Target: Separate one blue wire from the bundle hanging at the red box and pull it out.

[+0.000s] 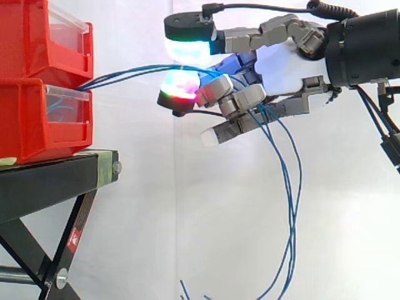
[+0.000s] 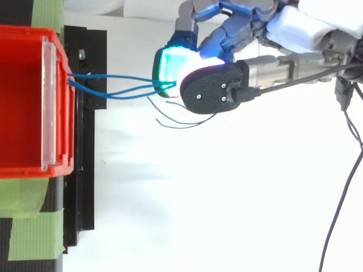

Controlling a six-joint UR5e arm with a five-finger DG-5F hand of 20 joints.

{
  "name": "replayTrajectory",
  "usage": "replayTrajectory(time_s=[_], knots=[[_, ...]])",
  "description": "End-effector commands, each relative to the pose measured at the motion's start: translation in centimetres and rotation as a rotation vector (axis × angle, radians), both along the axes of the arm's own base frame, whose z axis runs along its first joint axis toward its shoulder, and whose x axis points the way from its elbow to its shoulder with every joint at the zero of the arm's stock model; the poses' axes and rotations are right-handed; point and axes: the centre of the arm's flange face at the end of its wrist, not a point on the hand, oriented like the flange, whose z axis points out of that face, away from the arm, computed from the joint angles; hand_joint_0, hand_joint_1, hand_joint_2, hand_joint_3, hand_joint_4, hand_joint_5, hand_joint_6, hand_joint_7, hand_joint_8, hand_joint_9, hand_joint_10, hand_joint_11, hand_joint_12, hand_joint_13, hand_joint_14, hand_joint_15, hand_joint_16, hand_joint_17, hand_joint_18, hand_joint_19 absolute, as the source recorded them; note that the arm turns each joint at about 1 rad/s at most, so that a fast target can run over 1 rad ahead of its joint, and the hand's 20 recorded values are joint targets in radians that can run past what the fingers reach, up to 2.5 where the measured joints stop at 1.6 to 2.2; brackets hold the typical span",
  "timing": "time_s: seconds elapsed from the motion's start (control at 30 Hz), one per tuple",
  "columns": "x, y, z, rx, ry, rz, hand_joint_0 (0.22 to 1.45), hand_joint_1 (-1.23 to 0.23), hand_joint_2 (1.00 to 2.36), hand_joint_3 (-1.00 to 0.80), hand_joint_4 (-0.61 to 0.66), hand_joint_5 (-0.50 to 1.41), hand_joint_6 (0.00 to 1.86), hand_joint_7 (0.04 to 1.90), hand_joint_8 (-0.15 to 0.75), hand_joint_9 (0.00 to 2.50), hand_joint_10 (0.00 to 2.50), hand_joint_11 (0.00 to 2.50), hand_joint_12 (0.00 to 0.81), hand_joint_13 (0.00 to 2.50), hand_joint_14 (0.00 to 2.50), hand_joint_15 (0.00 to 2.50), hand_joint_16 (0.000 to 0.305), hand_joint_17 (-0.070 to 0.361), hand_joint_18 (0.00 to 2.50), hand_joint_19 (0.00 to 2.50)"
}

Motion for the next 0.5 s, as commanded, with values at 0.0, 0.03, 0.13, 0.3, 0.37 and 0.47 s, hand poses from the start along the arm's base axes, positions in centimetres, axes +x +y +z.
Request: replayTrajectory(time_s=[0.0, 0.03, 0.13, 0.3, 0.37, 0.47], knots=[[0.02, 0.05, 0.02, -0.004, 0.0, 0.001, 0.54, -0.64, 1.01, -0.42, 0.26, -0.24, 0.84, 1.17, 0.342, 0.73, 0.39, 1.7, 0.375, 0.77, 1.11, 1.53, 0.049, 0.109, 0.56, 0.75], [0.02, 0.05, 0.02, -0.004, 0.0, 0.001, 0.53, -0.66, 1.01, -0.45, 0.26, -0.24, 0.84, 1.18, 0.352, 0.73, 0.39, 1.71, 0.377, 0.77, 1.12, 1.52, 0.049, 0.111, 0.56, 0.76], [0.0, 0.05, 0.01, -0.004, 0.002, 0.001, 0.52, -0.68, 1.0, -0.5, 0.27, -0.25, 0.84, 1.18, 0.355, 0.72, 0.38, 1.7, 0.383, 0.77, 1.14, 1.5, 0.05, 0.114, 0.56, 0.73], [0.0, 0.05, 0.01, -0.004, 0.002, 0.001, 0.56, -0.76, 1.0, -0.46, 0.26, -0.25, 0.84, 1.19, 0.341, 0.72, 0.31, 1.75, 0.366, 0.77, 1.04, 1.57, 0.049, 0.11, 0.55, 0.73], [0.0, 0.05, 0.01, -0.002, 0.001, 0.001, 0.59, -0.77, 1.01, -0.41, 0.26, -0.25, 0.84, 1.19, 0.332, 0.72, 0.3, 1.75, 0.36, 0.78, 0.99, 1.59, 0.048, 0.108, 0.54, 0.74], [0.0, 0.05, 0.01, -0.002, 0.001, 0.001, 0.62, -0.77, 1.02, -0.32, 0.26, -0.24, 0.85, 1.18, 0.332, 0.72, 0.32, 1.74, 0.354, 0.79, 0.96, 1.59, 0.048, 0.107, 0.54, 0.74]])
